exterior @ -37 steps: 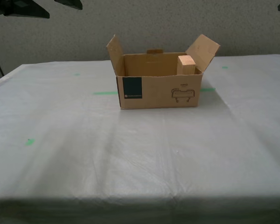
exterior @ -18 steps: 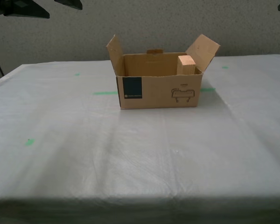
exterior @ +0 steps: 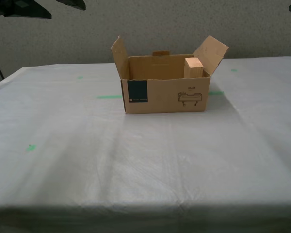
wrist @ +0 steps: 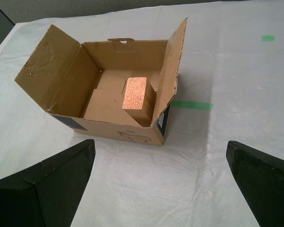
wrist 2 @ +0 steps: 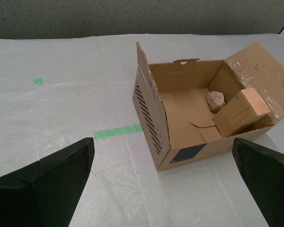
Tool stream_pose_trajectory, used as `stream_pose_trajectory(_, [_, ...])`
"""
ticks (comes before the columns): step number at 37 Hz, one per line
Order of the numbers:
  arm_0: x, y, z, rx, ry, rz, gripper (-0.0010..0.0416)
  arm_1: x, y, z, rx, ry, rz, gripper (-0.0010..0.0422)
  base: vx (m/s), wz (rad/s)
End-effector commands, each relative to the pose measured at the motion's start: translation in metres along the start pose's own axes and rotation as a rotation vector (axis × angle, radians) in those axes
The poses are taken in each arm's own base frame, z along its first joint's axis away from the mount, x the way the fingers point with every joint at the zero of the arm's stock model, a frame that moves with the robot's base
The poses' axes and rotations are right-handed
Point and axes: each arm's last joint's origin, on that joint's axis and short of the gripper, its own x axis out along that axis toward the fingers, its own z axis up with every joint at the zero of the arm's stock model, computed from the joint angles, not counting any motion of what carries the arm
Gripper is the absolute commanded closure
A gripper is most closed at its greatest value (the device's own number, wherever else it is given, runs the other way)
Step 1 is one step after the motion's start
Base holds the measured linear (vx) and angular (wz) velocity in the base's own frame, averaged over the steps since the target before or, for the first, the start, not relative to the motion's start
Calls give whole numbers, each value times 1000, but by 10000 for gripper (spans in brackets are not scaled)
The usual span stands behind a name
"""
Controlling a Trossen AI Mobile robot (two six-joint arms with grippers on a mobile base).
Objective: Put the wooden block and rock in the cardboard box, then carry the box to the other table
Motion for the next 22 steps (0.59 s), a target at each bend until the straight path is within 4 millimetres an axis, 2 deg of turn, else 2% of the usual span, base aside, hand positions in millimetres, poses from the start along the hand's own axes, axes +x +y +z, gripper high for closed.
stream_pose_trajectory(1, [0,0,0,2,-3,-4,19,0,0,0,2,-3,1,12,0,0])
stream_pose_trajectory(22, [0,0,0,2,-3,-4,18,0,0,0,2,-3,1,12,0,0])
